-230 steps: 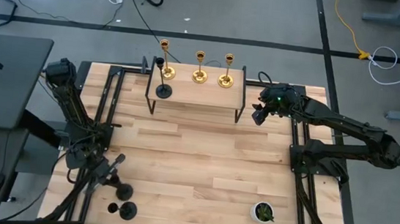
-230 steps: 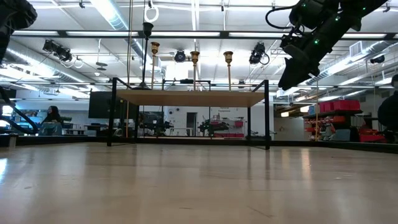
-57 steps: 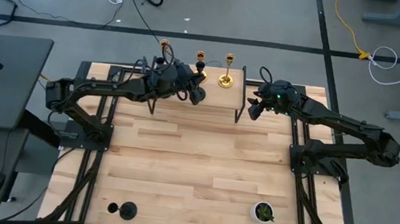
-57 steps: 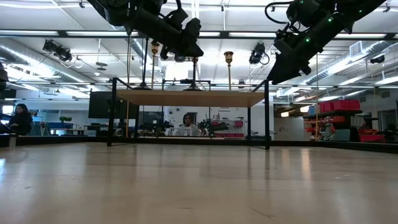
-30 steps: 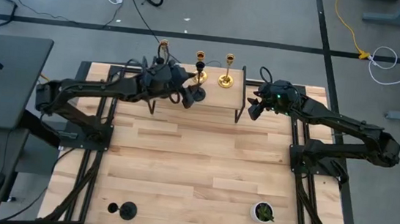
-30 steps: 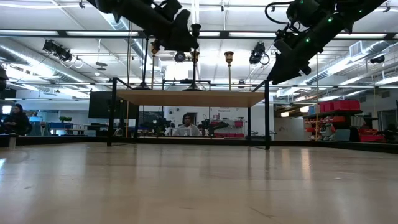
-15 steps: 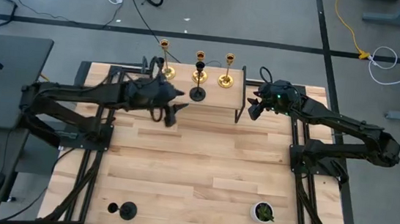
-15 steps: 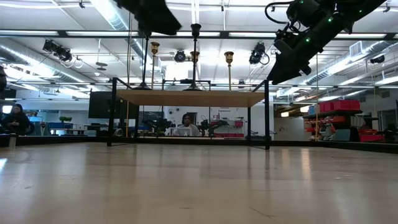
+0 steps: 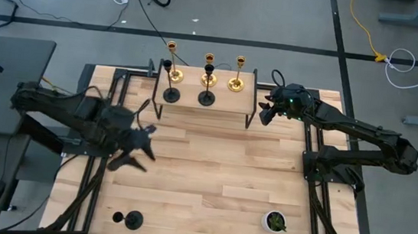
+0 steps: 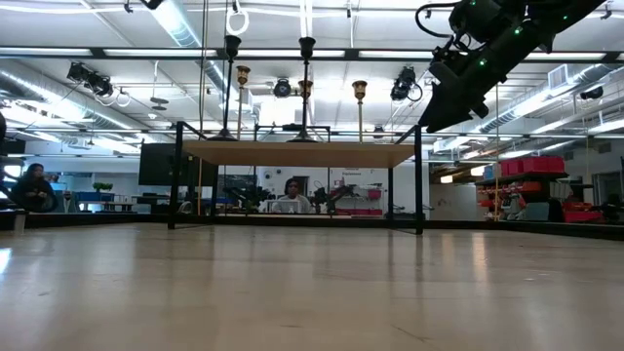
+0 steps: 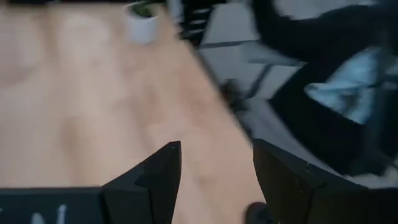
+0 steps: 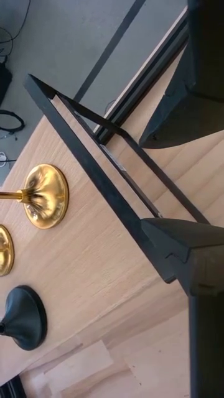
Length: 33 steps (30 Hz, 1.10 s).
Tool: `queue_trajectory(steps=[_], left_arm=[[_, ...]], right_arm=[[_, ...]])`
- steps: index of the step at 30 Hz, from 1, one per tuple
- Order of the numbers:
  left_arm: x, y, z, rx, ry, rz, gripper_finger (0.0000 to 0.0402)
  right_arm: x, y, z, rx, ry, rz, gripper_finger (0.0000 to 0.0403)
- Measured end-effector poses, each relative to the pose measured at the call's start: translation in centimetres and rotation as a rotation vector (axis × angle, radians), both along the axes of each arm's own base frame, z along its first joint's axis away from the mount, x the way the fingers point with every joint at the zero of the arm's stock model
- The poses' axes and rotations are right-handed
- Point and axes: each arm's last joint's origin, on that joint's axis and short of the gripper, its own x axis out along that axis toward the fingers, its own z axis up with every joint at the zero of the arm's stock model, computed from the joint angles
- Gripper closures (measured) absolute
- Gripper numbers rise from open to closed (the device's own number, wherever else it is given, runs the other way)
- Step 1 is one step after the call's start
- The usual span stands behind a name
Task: Pick & Place candle stick holders
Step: Put the black candle holder aligned with the other black candle holders on the shelf
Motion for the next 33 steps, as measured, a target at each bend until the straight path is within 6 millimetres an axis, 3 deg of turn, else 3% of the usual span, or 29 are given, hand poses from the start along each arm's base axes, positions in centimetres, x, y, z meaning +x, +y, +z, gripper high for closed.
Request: queue_trajectory(steps=[6,17,26,33], left_arm=[[-1.5,-4.0,-1.6,-0.055,-0.019,-0.170,0.0200],[-5.4,-9.0,-4.7,0.064,0.018,-0.160,0.0200],[-8.2,-11.5,-7.3,0.014,-0.010,-0.169,0.0200],[-9.5,-11.9,-10.1,-0.013,-0.015,-0.104,0.0200]], right_arm=[[0.0,0.0,0.0,0.003,0.000,-0.002,0.0209],[0.0,0.0,0.0,0.007,0.001,-0.004,0.0209],[0.0,0.0,0.0,0.006,0.001,-0.004,0.0209],[0.0,0.0,-0.1,0.003,-0.005,-0.004,0.0209]])
